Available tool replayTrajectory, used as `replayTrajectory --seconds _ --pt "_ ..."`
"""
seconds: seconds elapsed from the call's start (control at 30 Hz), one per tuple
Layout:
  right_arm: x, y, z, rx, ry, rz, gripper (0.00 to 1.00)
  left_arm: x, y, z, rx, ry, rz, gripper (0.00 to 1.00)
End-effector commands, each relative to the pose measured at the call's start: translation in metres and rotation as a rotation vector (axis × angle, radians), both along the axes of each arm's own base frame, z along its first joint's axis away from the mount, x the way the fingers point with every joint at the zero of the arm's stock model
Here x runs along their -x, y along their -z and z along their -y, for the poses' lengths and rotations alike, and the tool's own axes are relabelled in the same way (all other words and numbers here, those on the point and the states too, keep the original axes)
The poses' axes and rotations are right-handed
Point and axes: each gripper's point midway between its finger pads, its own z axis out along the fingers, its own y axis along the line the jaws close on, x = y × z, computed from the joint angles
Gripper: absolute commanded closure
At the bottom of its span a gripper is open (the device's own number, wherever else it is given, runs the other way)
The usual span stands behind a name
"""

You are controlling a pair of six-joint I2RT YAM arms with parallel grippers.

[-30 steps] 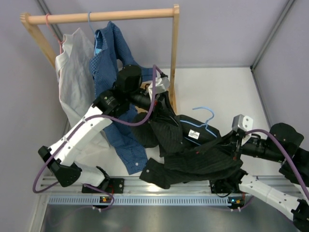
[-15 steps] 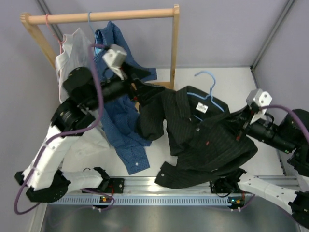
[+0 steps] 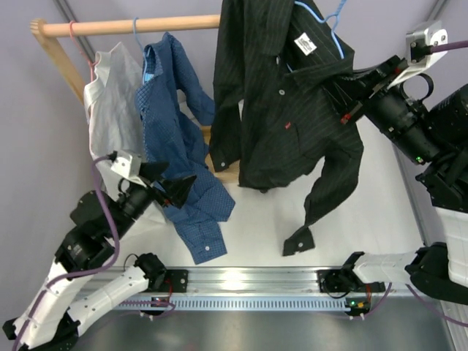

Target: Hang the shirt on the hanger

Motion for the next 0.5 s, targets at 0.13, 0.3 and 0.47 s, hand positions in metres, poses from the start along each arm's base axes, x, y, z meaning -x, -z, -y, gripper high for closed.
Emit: replayTrajectory --seconds 0.13,0.3,0.47 --pt "0.015 -0.036 -0.006 -0.213 -0.092 0.092 1.00 -0.001 0.060 -0.028 -0.031 -0.117 0.002 0.02" --pt "0.002 0.022 -0.027 -0.205 -0.117 -0.009 1.00 -0.001 0.066 -0.037 -0.032 -0.156 0.013 0.02" --pt "-0.018 0.081 -0.044 -0.190 -0.069 -0.100 1.00 -0.006 0.074 -0.045 -0.041 -0.209 0.000 0.02"
